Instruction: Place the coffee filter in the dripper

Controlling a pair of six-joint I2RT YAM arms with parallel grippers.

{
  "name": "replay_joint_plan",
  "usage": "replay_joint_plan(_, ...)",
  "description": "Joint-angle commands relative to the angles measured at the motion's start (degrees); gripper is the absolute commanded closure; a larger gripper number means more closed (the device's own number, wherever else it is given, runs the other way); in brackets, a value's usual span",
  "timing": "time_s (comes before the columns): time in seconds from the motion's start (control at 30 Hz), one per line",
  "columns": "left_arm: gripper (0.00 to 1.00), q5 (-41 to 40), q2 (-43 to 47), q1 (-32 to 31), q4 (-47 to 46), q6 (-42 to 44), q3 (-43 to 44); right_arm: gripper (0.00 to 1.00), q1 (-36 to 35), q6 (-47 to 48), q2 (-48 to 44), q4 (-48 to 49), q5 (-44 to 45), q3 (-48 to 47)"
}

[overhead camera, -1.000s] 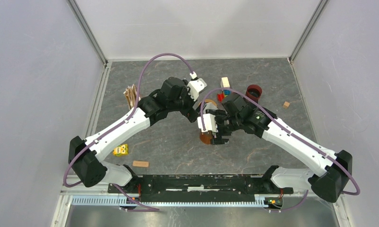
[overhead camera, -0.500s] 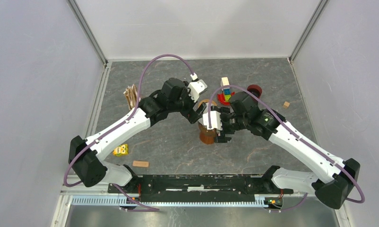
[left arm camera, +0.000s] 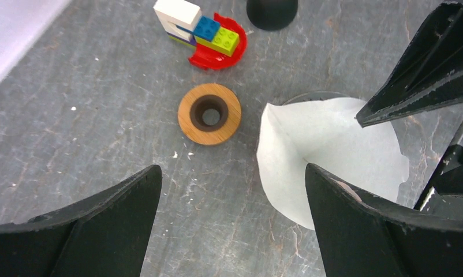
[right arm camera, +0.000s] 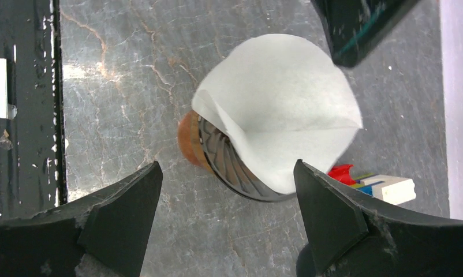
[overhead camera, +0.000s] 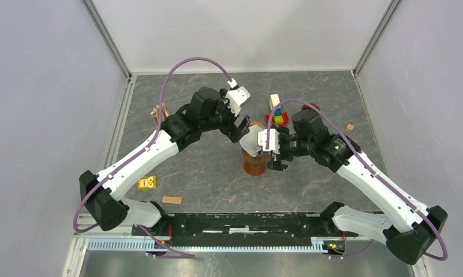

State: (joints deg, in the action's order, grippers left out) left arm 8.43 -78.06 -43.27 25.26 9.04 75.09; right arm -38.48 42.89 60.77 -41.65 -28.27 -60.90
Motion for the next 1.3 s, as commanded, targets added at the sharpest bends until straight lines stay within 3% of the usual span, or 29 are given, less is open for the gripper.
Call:
replay_joint_plan(0.0,0.0,-2.82,2.9,2.71,0.51,-1.4,3.63,0.09,2.23,-3.77,-2.0,3.0,-1.58,-4.38)
replay_joint_plan(0.2,0.02,2.42,1.25,15.07,2.99,-11.13,4.14,0.09,5.47,-8.09,-2.38,4.95,3.0,-8.7)
replay_joint_plan(0.33,0.04,3.31,-2.1,20.93,6.19,-11.9,4.82,0.1,7.19,-11.28,-1.24,6.98,6.62,-10.54)
replay_joint_plan(0.57,0.09,-2.74,-9.14,21.73,12.72,-2.11,7.36,0.11,12.4,-16.76,0.65,9.4,14.54,-13.07)
replay_joint_plan(0.73,0.14,-5.24,-11.68,21.82,14.12,2.05,7.53,0.12,21.05,-21.1,1.47,12.63,16.54,-9.67)
replay_joint_plan(0.97,0.14,-0.9,-9.15,21.75,13.55,1.81,4.68,0.18,33.05,-19.01,9.77,12.47,16.08,-7.81)
replay_joint_plan(1.27,0.13,3.25,-3.94,21.77,11.15,0.83,1.28,0.26,34.45,-15.79,22.53,10.87,16.35,-11.27)
